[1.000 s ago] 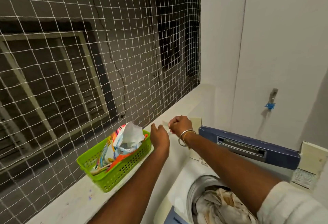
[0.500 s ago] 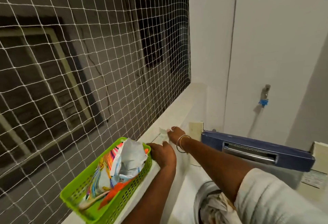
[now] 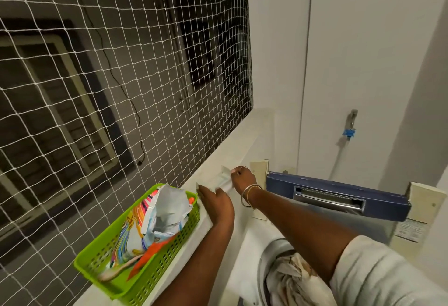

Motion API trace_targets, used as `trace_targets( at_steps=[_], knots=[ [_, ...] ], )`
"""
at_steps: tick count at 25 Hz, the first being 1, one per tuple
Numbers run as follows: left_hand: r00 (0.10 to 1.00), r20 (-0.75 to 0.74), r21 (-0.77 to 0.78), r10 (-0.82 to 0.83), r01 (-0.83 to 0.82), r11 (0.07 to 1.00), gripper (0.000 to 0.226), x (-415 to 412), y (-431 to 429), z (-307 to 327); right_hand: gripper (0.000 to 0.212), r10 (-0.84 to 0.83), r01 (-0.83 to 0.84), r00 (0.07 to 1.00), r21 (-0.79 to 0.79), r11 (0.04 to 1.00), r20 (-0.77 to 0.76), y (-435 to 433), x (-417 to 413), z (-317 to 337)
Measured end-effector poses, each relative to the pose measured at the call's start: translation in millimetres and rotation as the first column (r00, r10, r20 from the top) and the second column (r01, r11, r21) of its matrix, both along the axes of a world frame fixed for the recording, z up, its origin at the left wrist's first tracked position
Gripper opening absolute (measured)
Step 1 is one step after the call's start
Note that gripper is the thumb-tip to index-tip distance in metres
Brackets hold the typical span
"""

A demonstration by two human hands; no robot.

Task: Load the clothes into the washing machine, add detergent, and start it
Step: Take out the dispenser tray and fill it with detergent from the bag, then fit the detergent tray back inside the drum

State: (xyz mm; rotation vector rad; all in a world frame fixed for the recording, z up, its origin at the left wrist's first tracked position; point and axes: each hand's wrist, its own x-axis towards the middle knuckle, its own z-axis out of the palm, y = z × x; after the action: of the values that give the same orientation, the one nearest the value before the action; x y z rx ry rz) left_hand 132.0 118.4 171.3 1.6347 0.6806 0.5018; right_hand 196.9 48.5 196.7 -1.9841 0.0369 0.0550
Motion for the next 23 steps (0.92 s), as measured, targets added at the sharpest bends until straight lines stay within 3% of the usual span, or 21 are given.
trace_targets(
  at_steps=[9, 14, 23],
  knots=[
    [0.993, 0.116, -0.116, -0.015, 0.028, 0.993, 0.043, -40, -40, 18, 0.018, -0.094, 0.079, 0.993, 0.187, 0.979, 0.075, -80, -61, 10],
    [0.991, 0.134, -0.086, -0.020, 0.032, 0.996, 0.033, -62, -76, 8, 0.010, -0.108, 0.082, 0.990, 0.239, 0.968, 0.096, -128, -93, -7],
    [0.981, 0.053, -0.152, -0.186, 0.192, 0.970, 0.024, -70, -124, -38, 0.019, -0.232, 0.250, 0.968, 0.316, 0.915, -0.091, -189, -122, -78]
  ],
)
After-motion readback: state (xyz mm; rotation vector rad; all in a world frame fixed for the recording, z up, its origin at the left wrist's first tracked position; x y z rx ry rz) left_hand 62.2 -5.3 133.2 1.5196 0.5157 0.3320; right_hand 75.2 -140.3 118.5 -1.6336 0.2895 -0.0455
